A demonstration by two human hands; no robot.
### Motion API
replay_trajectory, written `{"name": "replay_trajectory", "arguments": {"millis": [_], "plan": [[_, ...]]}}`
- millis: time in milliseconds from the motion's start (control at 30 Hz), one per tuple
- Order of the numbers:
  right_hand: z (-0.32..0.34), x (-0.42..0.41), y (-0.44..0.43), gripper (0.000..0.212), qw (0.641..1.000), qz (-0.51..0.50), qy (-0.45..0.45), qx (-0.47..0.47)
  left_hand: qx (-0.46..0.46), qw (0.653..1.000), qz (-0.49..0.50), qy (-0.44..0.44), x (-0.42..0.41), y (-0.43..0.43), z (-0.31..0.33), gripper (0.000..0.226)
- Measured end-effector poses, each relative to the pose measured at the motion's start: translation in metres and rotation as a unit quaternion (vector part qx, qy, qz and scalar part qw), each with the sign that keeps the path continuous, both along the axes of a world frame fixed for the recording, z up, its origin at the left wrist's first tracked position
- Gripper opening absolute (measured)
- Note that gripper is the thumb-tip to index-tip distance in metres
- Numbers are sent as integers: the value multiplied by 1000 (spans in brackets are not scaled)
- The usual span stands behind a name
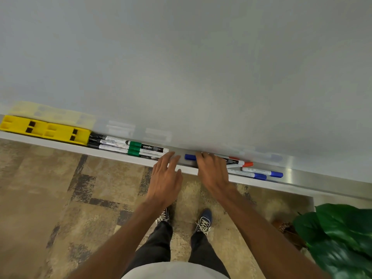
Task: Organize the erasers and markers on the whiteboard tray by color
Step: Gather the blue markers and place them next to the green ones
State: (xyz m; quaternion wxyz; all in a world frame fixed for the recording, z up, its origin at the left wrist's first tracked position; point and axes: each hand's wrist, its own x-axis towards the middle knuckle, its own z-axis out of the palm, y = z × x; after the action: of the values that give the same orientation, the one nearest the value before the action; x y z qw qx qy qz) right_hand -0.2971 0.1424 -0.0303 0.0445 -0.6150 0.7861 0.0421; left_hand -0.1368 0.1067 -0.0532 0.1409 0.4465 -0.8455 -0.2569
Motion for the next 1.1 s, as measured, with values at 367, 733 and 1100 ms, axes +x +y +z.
{"name": "replay_trajectory", "arguments": {"millis": [367,733,1100], "plan": [[-10,-16,15,18,985,68,-51,-153,176,957,171,154,-33,9,17,34],[-10,-22,55,28,960,48,-113,-251,513,670,301,444,-55,25,17,18],[-22,-106,114,24,983,-94,-85,-131,575,589,346,450,-80,42,10,12]]}}
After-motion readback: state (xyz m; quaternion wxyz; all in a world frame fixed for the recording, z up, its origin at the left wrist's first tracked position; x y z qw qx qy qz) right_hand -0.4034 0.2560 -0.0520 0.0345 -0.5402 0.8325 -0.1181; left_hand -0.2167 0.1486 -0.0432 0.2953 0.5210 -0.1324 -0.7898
